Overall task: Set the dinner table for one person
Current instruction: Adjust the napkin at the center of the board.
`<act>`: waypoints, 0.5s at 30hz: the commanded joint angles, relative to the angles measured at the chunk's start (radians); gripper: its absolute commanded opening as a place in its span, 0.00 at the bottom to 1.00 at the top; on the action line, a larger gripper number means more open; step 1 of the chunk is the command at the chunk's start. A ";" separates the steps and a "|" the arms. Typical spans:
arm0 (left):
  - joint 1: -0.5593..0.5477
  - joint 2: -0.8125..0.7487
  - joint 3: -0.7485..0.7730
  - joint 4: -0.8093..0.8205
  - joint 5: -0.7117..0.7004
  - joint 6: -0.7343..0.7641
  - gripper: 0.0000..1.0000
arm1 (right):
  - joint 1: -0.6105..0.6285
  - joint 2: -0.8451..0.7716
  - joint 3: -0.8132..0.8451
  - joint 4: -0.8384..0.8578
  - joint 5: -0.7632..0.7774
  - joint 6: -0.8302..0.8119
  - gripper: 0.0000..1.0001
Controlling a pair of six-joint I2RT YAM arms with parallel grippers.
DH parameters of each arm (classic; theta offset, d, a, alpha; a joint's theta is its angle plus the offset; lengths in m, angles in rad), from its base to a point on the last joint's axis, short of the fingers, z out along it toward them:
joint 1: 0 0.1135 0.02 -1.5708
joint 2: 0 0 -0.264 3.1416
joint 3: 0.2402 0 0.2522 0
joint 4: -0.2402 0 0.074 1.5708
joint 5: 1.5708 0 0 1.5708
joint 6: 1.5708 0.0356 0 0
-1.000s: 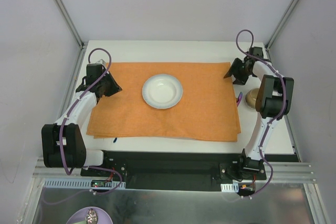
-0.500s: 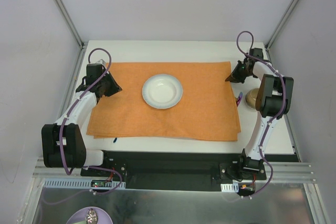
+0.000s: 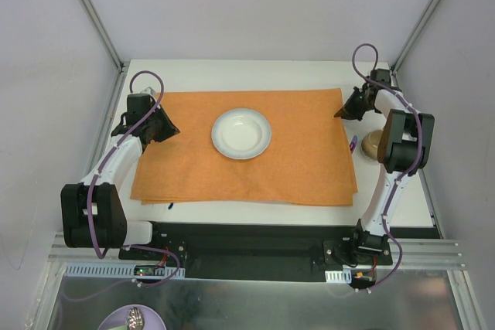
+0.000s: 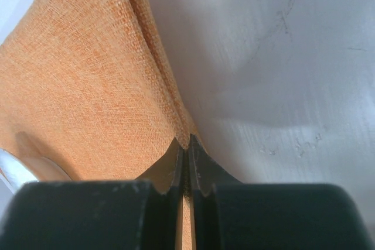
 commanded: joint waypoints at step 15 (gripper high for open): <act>0.003 -0.025 -0.002 0.013 -0.009 -0.002 0.05 | -0.074 0.006 0.069 0.049 0.016 0.016 0.13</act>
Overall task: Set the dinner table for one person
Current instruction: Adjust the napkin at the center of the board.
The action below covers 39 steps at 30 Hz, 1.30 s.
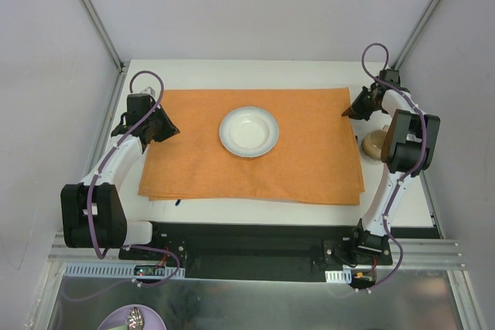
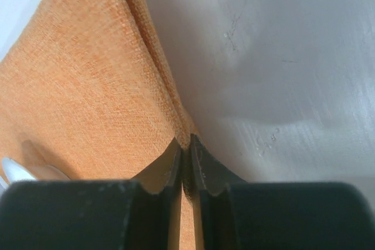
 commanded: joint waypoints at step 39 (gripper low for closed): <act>0.004 -0.068 0.001 -0.022 -0.004 0.013 0.05 | 0.138 -0.574 -0.285 -0.116 0.545 -0.053 0.67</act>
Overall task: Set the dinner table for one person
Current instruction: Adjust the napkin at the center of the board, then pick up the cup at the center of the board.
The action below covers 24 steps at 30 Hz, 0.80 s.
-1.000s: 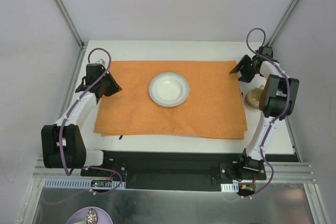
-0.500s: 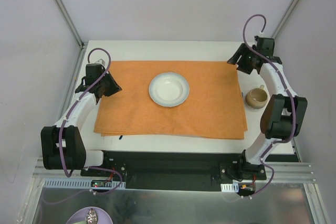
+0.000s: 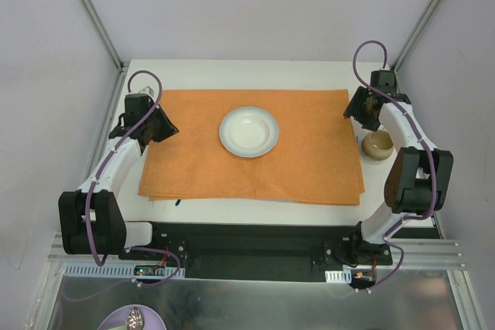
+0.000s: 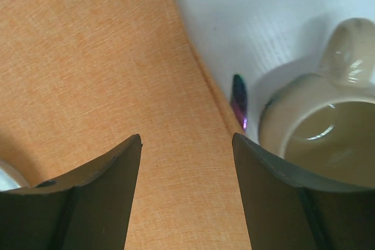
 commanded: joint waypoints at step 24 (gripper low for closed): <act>0.003 -0.036 -0.004 0.000 0.002 0.006 0.05 | -0.004 -0.192 -0.116 -0.096 0.264 -0.001 0.67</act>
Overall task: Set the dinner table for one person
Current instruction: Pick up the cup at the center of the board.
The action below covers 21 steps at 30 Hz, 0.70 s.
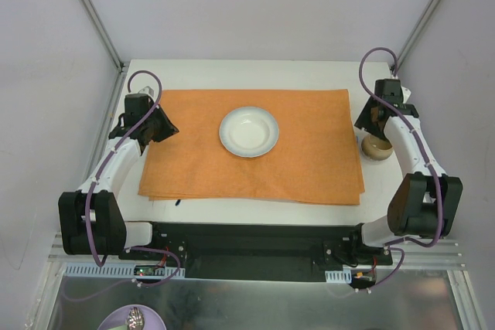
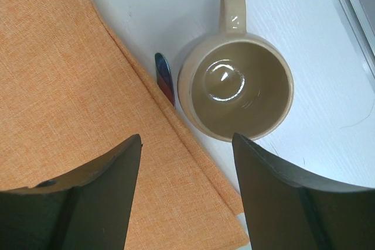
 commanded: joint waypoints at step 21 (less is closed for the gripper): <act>0.003 -0.037 -0.007 0.000 0.000 0.005 0.05 | -0.003 0.122 -0.095 0.082 -0.023 0.035 0.01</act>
